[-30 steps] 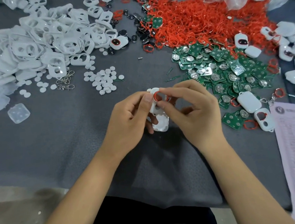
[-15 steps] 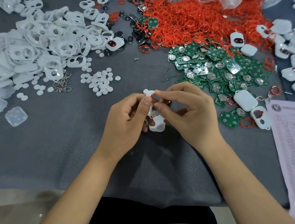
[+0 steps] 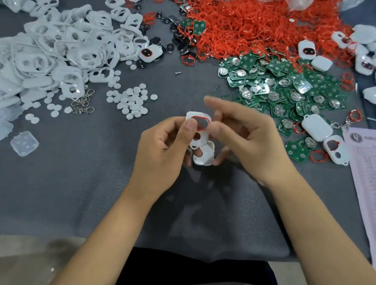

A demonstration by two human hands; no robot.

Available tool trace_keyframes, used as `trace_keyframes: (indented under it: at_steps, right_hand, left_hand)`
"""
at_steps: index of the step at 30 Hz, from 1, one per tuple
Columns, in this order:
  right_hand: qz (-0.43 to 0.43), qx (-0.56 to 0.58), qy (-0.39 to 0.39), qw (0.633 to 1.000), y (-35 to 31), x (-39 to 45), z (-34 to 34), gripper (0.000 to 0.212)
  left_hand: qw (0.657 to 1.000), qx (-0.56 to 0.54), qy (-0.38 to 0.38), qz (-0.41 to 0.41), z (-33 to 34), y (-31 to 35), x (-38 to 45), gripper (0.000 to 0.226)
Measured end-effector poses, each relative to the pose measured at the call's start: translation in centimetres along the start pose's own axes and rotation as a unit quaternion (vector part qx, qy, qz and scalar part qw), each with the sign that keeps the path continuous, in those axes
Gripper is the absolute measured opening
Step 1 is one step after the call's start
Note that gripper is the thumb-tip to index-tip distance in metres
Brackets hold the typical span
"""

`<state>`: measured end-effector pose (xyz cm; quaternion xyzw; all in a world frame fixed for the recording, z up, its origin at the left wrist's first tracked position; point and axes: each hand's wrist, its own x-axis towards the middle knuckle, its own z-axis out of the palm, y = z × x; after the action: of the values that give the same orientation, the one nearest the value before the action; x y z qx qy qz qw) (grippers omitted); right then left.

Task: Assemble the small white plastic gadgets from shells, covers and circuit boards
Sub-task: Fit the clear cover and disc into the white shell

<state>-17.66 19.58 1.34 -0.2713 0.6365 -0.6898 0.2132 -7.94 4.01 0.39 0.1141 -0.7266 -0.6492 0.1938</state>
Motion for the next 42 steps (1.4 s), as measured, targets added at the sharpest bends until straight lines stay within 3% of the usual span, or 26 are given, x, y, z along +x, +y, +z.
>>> trace_keyframes:
  at_steps: [7,12,17,20,22,28,33,37,42]
  right_hand:
    - [0.167,0.156,-0.063,0.972,-0.5,0.4,0.3,0.018]
    - [0.199,0.186,-0.085,0.958,-0.6,0.5,0.3,0.023]
    - [0.211,0.189,-0.072,0.956,-0.6,0.5,0.4,0.032]
    - [0.216,0.195,-0.059,0.955,-0.6,0.5,0.4,0.056]
    - [0.211,0.197,-0.052,0.956,-0.6,0.5,0.4,0.061]
    - [0.174,0.114,0.019,0.978,-0.6,0.2,1.1,0.030]
    - [0.127,0.091,0.046,0.987,-0.6,0.0,1.9,0.029]
    - [0.158,0.175,-0.002,0.972,-0.7,-0.3,1.4,0.025]
    - [0.179,0.178,-0.002,0.968,-0.8,-0.1,1.0,0.022]
  left_hand:
    - [0.998,-0.052,-0.035,-0.013,0.1,0.4,-0.1,0.027]
    - [0.996,-0.063,-0.065,-0.027,-0.1,0.4,-0.1,0.028]
    - [0.995,-0.040,-0.083,-0.039,-0.1,0.4,-0.1,0.022]
    - [0.994,-0.023,-0.097,-0.043,-0.1,0.4,0.0,0.019]
    - [0.993,-0.010,-0.105,-0.045,-0.1,0.4,0.0,0.018]
    - [0.990,0.060,-0.118,-0.042,0.0,0.3,0.3,0.025]
    - [0.993,0.063,-0.097,-0.037,-0.1,0.2,0.5,0.024]
    - [0.993,0.043,-0.102,-0.034,0.0,0.2,0.6,0.022]
    - [0.994,0.046,-0.101,-0.020,0.1,0.1,0.5,0.020]
